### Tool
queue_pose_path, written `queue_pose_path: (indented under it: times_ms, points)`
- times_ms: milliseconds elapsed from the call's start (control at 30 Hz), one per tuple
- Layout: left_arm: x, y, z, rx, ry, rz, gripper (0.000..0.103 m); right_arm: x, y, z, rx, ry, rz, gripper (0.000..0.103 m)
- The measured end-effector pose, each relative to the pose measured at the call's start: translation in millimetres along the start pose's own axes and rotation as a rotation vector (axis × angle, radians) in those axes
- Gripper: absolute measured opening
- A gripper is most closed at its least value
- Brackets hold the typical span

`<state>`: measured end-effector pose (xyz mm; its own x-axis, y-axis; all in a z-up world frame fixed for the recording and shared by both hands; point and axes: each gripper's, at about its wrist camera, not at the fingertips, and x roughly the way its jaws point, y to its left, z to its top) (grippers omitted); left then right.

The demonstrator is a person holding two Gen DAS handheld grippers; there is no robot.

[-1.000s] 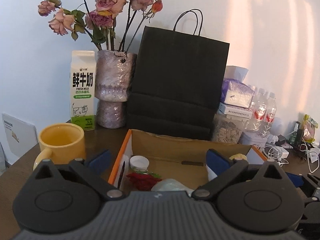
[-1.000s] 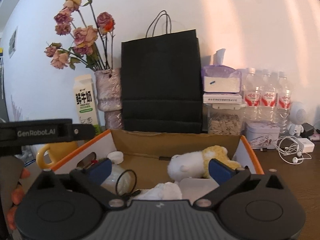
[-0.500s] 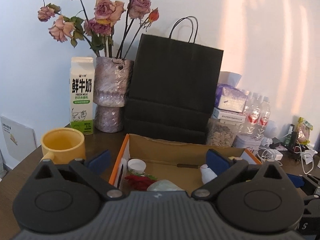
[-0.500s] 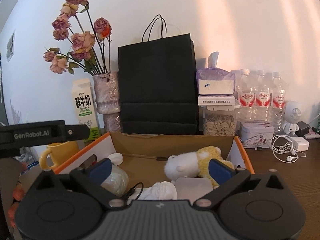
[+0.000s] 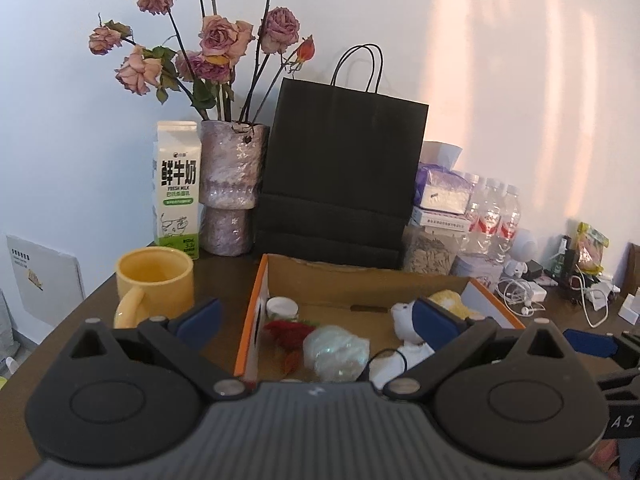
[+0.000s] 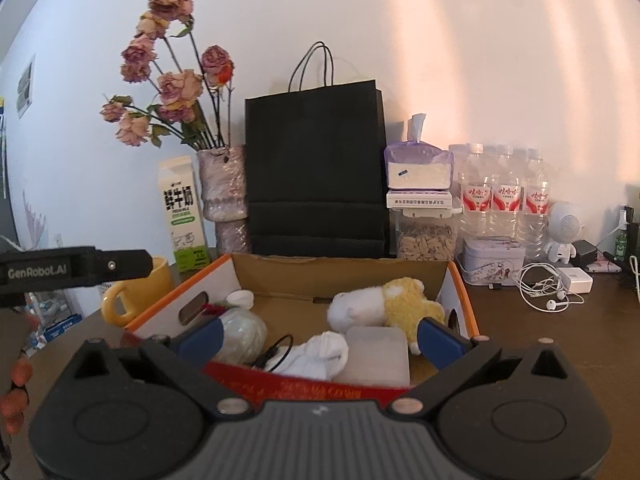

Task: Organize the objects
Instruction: 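Lift both open tools out of the cardboard box back toward the table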

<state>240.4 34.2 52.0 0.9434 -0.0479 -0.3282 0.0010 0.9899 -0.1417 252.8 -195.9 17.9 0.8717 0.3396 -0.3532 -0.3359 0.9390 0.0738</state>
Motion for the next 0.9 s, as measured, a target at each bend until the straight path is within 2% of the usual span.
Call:
queue_pose_path:
  times_ms: [467, 900]
  points:
    - [-59.5, 14.3, -32.3, 0.022, 0.066, 0.033, 0.103, -56.4, 16.7, -38.8, -0.015, 0.051, 0.022, 0.103]
    - [-87.5, 28.1, -47.1, 0.021, 0.102, 0.049, 0.103, -65.9, 41.3, -51.1, -0.031, 0.105, 0.082, 0.103]
